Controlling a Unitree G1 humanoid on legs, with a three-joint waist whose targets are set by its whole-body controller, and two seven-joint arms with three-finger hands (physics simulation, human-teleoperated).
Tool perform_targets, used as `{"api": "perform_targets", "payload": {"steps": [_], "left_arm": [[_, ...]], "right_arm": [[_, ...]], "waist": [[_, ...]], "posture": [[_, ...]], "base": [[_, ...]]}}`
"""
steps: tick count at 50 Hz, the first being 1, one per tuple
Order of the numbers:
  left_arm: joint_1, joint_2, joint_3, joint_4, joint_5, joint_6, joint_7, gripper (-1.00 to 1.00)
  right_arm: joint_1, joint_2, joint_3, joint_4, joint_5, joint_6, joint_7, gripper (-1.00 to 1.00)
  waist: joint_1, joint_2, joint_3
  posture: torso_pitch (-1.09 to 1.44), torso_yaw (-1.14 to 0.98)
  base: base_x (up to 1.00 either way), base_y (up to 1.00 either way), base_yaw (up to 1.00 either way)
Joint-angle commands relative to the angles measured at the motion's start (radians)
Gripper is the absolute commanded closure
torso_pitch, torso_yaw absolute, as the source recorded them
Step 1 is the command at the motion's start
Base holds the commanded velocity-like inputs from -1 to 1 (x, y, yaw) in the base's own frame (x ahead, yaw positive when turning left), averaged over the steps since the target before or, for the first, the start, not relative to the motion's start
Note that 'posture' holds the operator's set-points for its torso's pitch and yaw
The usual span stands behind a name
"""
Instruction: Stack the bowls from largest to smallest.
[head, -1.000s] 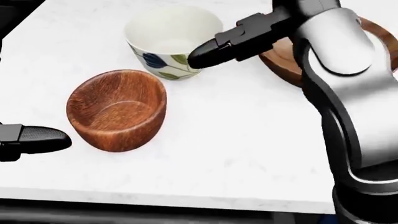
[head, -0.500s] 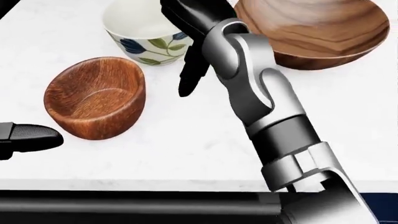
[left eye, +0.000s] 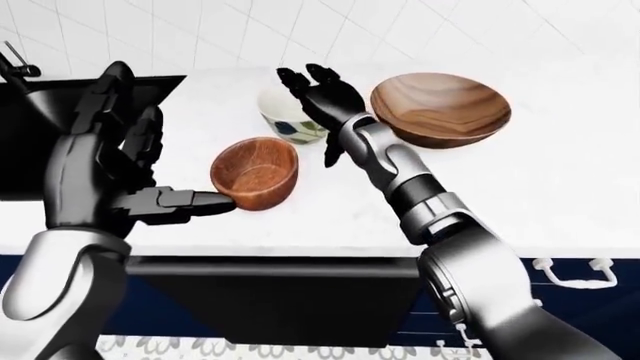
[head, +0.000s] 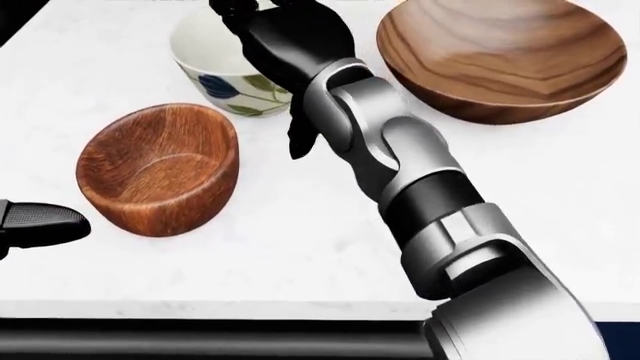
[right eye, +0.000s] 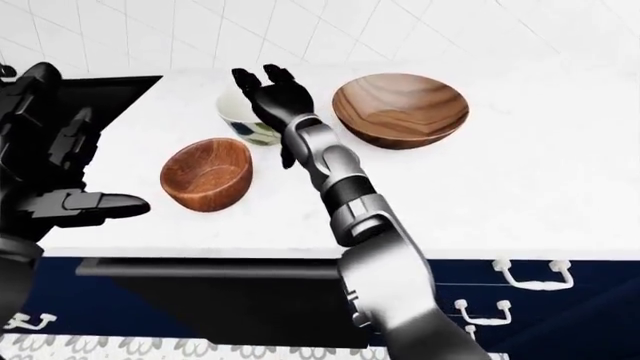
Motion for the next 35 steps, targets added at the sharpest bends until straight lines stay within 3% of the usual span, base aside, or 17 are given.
{"api": "perform_targets", "payload": {"steps": [1,6,26,30,31,33,35], "left_arm": [[-0.016,0.015,0.016,-0.017,0.002,-0.034,-0.001,-1.00],[-0.012,0.018,0.020,-0.011,0.000,-0.042,-0.002,-1.00],[-0.002,0.026,0.035,-0.027,-0.026,-0.035,0.007,-1.00],[0.009,0.024,0.034,-0.029,-0.026,-0.040,0.006,-1.00],[0.011,0.024,0.033,-0.027,-0.024,-0.044,0.004,-1.00],[0.011,0.024,0.033,-0.024,-0.022,-0.046,0.002,-1.00],[0.013,0.023,0.033,-0.023,-0.020,-0.048,-0.001,-1.00]], "right_arm": [[-0.042,-0.001,-0.004,-0.025,-0.001,-0.002,-0.028,-0.69],[-0.037,-0.001,0.002,0.020,-0.023,-0.002,-0.050,-0.42],[-0.028,0.021,0.003,0.083,-0.056,0.064,-0.086,0.13],[-0.044,0.018,-0.009,0.084,-0.042,0.089,-0.101,0.40],[-0.049,0.016,-0.009,0.085,-0.041,0.095,-0.108,0.50],[-0.058,0.012,-0.013,0.085,-0.034,0.104,-0.117,0.92],[-0.066,0.008,-0.014,0.082,-0.028,0.111,-0.119,1.00]], "waist": [[0.000,0.006,-0.026],[0.000,0.007,-0.025],[0.001,0.010,-0.025],[0.002,0.012,-0.025],[0.002,0.012,-0.025],[0.003,0.012,-0.025],[0.004,0.012,-0.026]], "posture": [[0.00,0.00],[0.00,0.00],[0.00,0.00],[0.00,0.00],[0.00,0.00],[0.00,0.00],[0.00,0.00]], "base": [[0.00,0.00,0.00],[0.00,0.00,0.00],[0.00,0.00,0.00],[0.00,0.00,0.00],[0.00,0.00,0.00],[0.00,0.00,0.00],[0.00,0.00,0.00]]}}
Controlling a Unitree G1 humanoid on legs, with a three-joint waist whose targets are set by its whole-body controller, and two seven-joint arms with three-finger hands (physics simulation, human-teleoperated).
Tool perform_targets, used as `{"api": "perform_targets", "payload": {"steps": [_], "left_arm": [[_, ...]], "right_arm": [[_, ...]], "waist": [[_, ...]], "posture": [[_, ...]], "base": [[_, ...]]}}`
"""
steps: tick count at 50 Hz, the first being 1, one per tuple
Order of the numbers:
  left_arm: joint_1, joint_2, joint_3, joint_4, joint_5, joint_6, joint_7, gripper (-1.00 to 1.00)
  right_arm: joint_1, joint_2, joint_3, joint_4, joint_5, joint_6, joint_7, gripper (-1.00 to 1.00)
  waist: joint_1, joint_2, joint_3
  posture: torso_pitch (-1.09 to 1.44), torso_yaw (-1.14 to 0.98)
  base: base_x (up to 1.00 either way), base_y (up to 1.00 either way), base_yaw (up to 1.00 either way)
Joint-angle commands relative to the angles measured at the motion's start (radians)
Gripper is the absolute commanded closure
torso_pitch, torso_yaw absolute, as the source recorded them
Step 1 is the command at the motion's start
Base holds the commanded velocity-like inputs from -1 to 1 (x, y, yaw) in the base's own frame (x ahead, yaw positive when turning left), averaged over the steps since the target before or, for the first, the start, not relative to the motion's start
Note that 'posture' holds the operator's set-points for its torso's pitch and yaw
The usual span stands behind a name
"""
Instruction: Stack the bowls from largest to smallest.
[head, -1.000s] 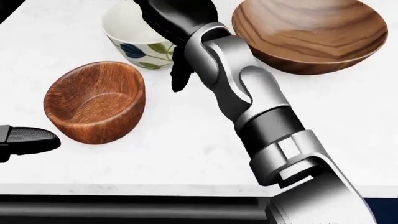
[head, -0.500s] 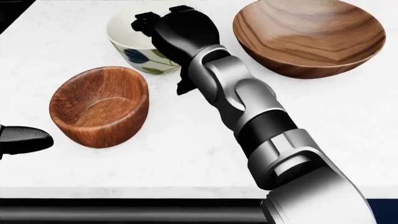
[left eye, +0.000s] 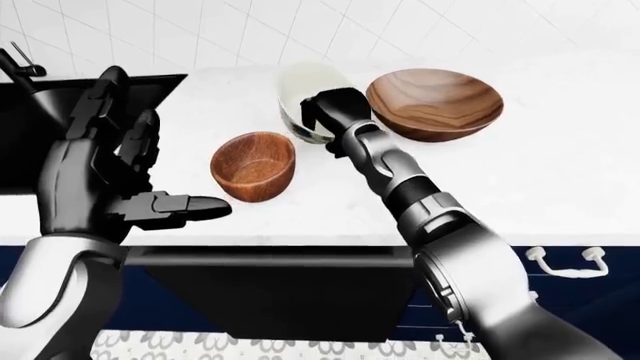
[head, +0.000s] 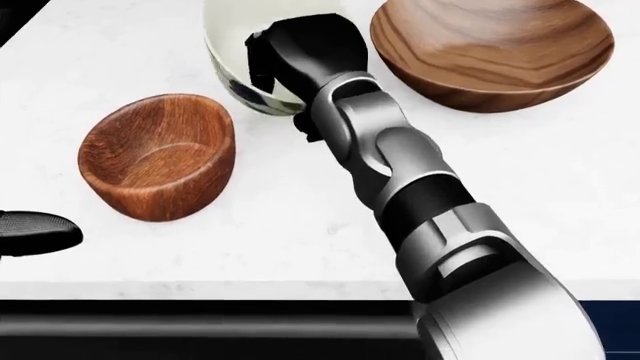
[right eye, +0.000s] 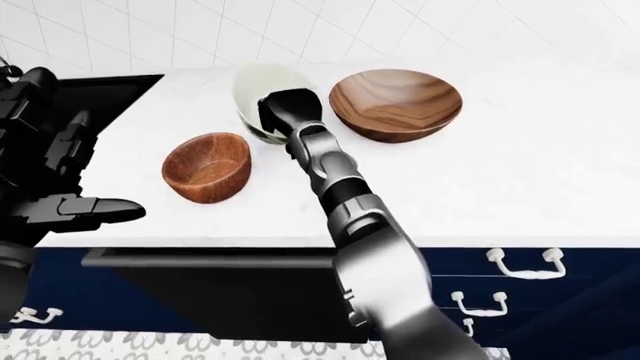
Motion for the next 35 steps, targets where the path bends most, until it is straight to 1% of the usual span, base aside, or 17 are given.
{"api": "perform_targets", "payload": {"steps": [1,9,13,17,19,22,24,27,31,32,35], "left_arm": [[-0.019,0.012,0.012,-0.019,0.008,-0.032,0.000,-1.00],[-0.022,0.011,0.015,-0.025,0.003,-0.024,0.003,-1.00],[-0.025,0.009,0.010,-0.024,0.005,-0.024,0.005,-1.00],[-0.029,0.011,0.013,-0.023,0.001,-0.022,0.006,-1.00],[-0.035,0.014,0.015,-0.025,-0.005,-0.016,0.011,-1.00],[-0.036,0.018,0.022,-0.027,-0.014,-0.013,0.015,-1.00],[-0.037,0.020,0.027,-0.033,-0.023,-0.007,0.021,-1.00],[-0.042,0.025,0.029,-0.035,-0.035,-0.004,0.030,-1.00],[-0.052,0.033,0.022,-0.023,-0.037,-0.009,0.037,-1.00],[-0.056,0.035,0.024,-0.026,-0.044,-0.005,0.040,-1.00],[-0.051,0.039,0.029,-0.027,-0.052,-0.007,0.044,-1.00]], "right_arm": [[-0.049,-0.011,-0.006,-0.041,0.011,0.011,-0.014,1.00],[-0.089,-0.019,-0.008,-0.081,0.026,0.012,-0.020,1.00],[-0.120,-0.023,-0.012,-0.127,0.040,0.009,0.008,1.00],[-0.147,-0.043,-0.022,-0.179,0.057,0.012,0.061,1.00],[-0.162,-0.067,-0.032,-0.239,0.071,0.018,0.128,1.00],[-0.158,-0.101,-0.040,-0.351,0.079,0.036,0.250,1.00],[-0.139,-0.123,-0.044,-0.440,0.074,0.059,0.346,1.00],[-0.111,-0.162,-0.058,-0.522,0.063,0.080,0.451,1.00],[-0.093,-0.218,-0.082,-0.584,0.064,0.082,0.523,1.00],[-0.089,-0.247,-0.093,-0.624,0.065,0.085,0.566,1.00],[-0.052,-0.284,-0.102,-0.702,0.055,0.088,0.645,1.00]], "waist": [[-0.001,0.005,-0.025],[-0.002,0.003,-0.026],[-0.003,0.003,-0.024],[-0.003,0.003,-0.022],[-0.004,0.001,-0.020],[-0.003,-0.003,-0.017],[-0.003,-0.006,-0.014],[-0.003,-0.010,-0.012],[-0.003,-0.015,-0.012],[-0.002,-0.016,-0.012],[-0.002,-0.018,-0.011]], "posture": [[0.00,0.00],[0.00,0.00],[0.00,0.00],[0.00,0.00],[0.00,0.00],[0.00,0.00],[0.00,0.00],[0.00,0.00],[0.00,0.00],[0.00,0.00],[0.00,0.00]], "base": [[0.00,0.00,0.00],[0.00,0.00,0.00],[0.00,0.00,0.00],[0.00,0.00,0.00],[0.00,0.00,0.00],[0.00,0.00,0.00],[0.00,0.00,0.00],[0.00,0.00,0.00],[0.00,0.00,0.00],[0.00,0.00,0.00],[0.00,0.00,0.00]]}}
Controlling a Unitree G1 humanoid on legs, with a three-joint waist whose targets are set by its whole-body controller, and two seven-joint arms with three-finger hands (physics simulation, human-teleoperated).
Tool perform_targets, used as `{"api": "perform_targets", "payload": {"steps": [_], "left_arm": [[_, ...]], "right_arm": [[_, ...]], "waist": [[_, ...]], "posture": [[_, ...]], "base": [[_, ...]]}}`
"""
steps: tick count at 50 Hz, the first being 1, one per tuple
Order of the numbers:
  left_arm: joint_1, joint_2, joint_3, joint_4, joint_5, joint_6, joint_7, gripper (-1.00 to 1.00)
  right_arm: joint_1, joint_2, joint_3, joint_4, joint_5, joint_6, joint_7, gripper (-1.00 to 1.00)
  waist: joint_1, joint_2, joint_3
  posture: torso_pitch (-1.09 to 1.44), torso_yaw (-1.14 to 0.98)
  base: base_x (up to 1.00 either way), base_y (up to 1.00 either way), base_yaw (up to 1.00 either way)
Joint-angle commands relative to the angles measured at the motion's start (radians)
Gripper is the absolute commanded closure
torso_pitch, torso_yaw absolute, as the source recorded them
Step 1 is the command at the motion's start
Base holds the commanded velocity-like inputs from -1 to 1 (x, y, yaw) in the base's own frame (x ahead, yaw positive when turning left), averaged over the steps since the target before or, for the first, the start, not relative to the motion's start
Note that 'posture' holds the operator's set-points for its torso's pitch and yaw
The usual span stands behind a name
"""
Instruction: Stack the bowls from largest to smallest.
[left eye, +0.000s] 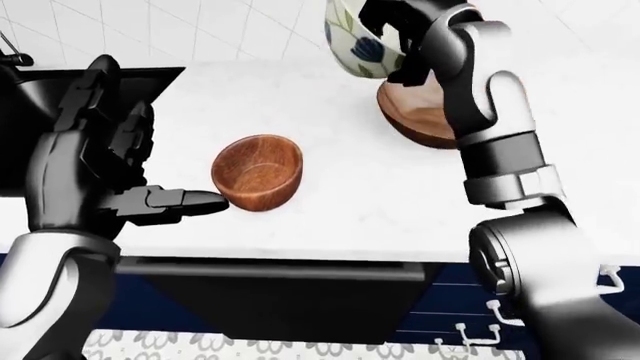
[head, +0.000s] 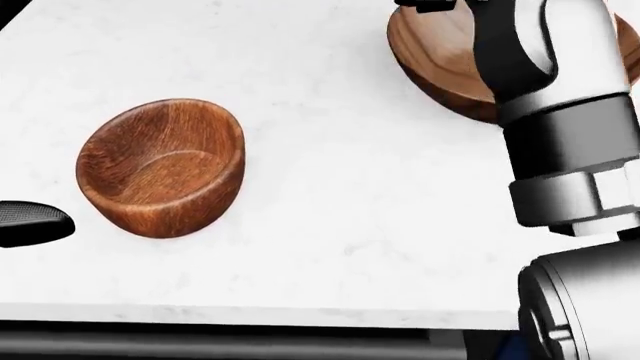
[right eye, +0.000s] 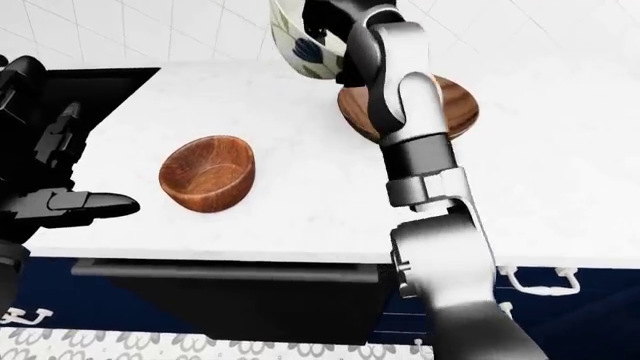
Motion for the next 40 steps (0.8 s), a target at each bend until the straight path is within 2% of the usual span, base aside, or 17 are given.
{"api": "perform_targets", "payload": {"steps": [1,9,18,31,40], "left_arm": [[-0.016,0.014,0.015,-0.017,-0.006,-0.031,0.004,-1.00],[-0.017,0.033,0.036,-0.018,-0.044,-0.027,0.024,-1.00],[-0.023,0.061,0.041,-0.015,-0.093,-0.028,0.063,-1.00],[-0.014,0.077,0.044,-0.009,-0.109,-0.045,0.071,-1.00],[-0.006,0.090,0.064,-0.013,-0.141,-0.046,0.087,-1.00]], "right_arm": [[-0.019,-0.026,-0.023,-0.099,0.006,0.002,0.064,1.00],[0.044,-0.135,-0.064,-0.200,-0.002,-0.015,0.186,1.00],[0.116,-0.216,-0.093,-0.283,-0.031,-0.038,0.291,1.00],[0.127,-0.275,-0.096,-0.174,-0.097,-0.097,0.217,1.00],[0.140,-0.264,-0.089,-0.091,-0.165,-0.114,0.144,1.00]], "waist": [[0.000,0.003,-0.032],[-0.003,0.002,-0.028],[-0.005,0.000,-0.023],[-0.007,0.001,-0.024],[-0.008,0.003,-0.026]], "posture": [[0.00,0.00],[0.00,0.00],[0.00,0.00],[0.00,0.00],[0.00,0.00]], "base": [[0.00,0.00,0.00],[0.00,0.00,0.00],[0.00,0.00,0.00],[0.00,0.00,0.00],[0.00,0.00,0.00]]}}
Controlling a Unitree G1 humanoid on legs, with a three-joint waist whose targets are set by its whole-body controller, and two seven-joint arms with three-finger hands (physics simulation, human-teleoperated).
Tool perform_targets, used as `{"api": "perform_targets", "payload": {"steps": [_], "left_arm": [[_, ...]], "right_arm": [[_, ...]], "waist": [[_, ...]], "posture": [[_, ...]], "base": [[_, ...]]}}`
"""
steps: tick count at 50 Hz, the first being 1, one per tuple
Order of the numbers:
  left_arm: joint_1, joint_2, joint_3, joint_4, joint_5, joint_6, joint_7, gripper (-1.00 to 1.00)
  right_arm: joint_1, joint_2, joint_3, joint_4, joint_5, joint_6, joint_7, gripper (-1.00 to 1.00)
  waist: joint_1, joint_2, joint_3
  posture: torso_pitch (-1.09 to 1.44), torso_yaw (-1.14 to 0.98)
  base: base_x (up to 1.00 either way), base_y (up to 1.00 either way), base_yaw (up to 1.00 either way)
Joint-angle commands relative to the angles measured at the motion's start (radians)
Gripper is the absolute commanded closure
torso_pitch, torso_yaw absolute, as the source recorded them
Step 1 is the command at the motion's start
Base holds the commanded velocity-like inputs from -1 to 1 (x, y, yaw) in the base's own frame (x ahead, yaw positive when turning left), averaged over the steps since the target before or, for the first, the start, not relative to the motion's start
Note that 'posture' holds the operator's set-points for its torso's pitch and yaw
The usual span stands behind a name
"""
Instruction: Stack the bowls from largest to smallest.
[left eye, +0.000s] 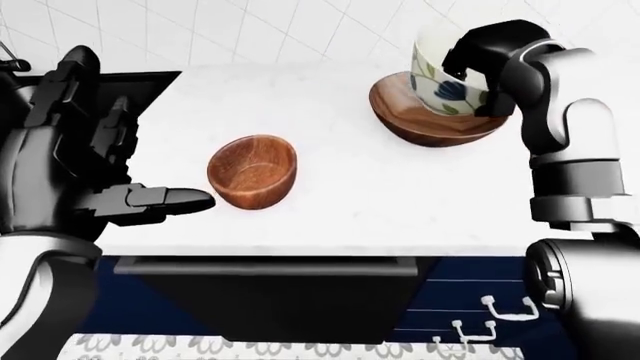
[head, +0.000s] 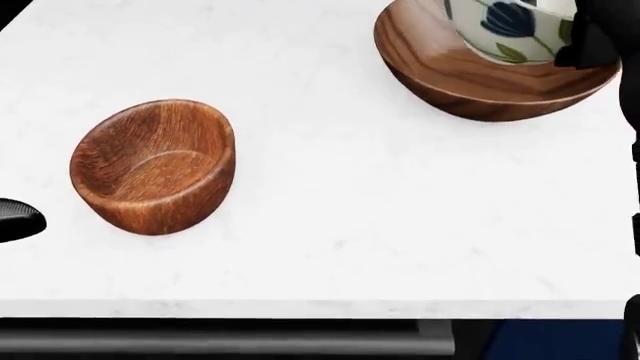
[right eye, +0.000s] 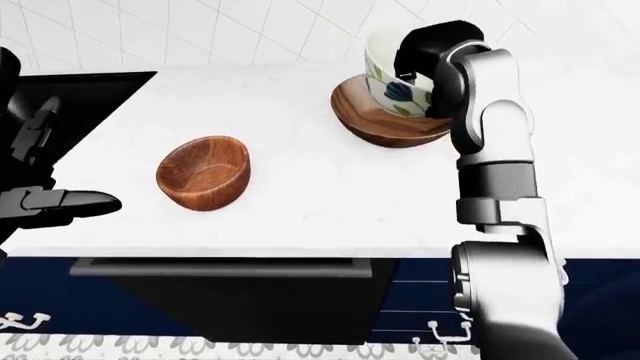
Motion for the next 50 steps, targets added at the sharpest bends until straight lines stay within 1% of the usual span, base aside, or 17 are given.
{"api": "perform_targets", "payload": {"steps": [1,12,17,23,39,42,45,48,50], "left_arm": [[-0.017,0.015,0.009,-0.013,-0.001,-0.033,0.006,-1.00],[-0.011,0.020,0.005,-0.010,-0.005,-0.043,0.010,-1.00],[-0.006,0.021,0.008,-0.006,-0.002,-0.048,0.005,-1.00],[-0.004,0.019,0.009,-0.008,0.000,-0.049,0.003,-1.00],[-0.012,0.036,0.027,-0.010,-0.033,-0.036,0.020,-1.00],[-0.012,0.039,0.025,-0.007,-0.035,-0.039,0.023,-1.00],[-0.008,0.040,0.023,-0.005,-0.033,-0.046,0.022,-1.00],[-0.006,0.040,0.022,-0.005,-0.032,-0.050,0.020,-1.00],[-0.006,0.040,0.021,-0.003,-0.030,-0.052,0.019,-1.00]], "right_arm": [[-0.044,-0.010,-0.010,-0.009,-0.018,0.004,-0.051,1.00],[-0.086,0.037,0.027,0.164,-0.091,0.021,-0.181,1.00],[-0.097,0.041,0.036,0.225,-0.110,0.022,-0.220,1.00],[-0.101,0.043,0.037,0.243,-0.115,0.024,-0.231,1.00],[-0.101,0.043,0.035,0.232,-0.109,0.022,-0.211,1.00],[-0.100,0.042,0.034,0.224,-0.108,0.022,-0.204,0.93],[-0.097,0.041,0.032,0.214,-0.104,0.019,-0.196,0.80],[-0.086,0.039,0.030,0.190,-0.101,0.017,-0.178,0.75],[-0.083,0.039,0.029,0.180,-0.100,0.015,-0.167,0.62]], "waist": [[0.000,-0.002,-0.026],[0.001,0.003,-0.031],[0.002,0.005,-0.032],[0.005,0.004,-0.034],[0.004,0.003,-0.034],[0.004,0.003,-0.034],[0.005,0.003,-0.033],[0.005,0.002,-0.033],[0.005,0.002,-0.032]], "posture": [[0.00,0.00],[0.00,0.00],[0.00,0.00],[0.00,0.00],[0.00,0.00],[0.00,0.00],[0.00,0.00],[0.00,0.00],[0.00,0.00]], "base": [[0.00,0.00,0.00],[0.00,0.00,0.00],[0.00,0.00,0.00],[0.00,0.00,0.00],[0.00,0.00,0.00],[0.00,0.00,0.00],[0.00,0.00,0.00],[0.00,0.00,0.00],[0.00,0.00,0.00]]}}
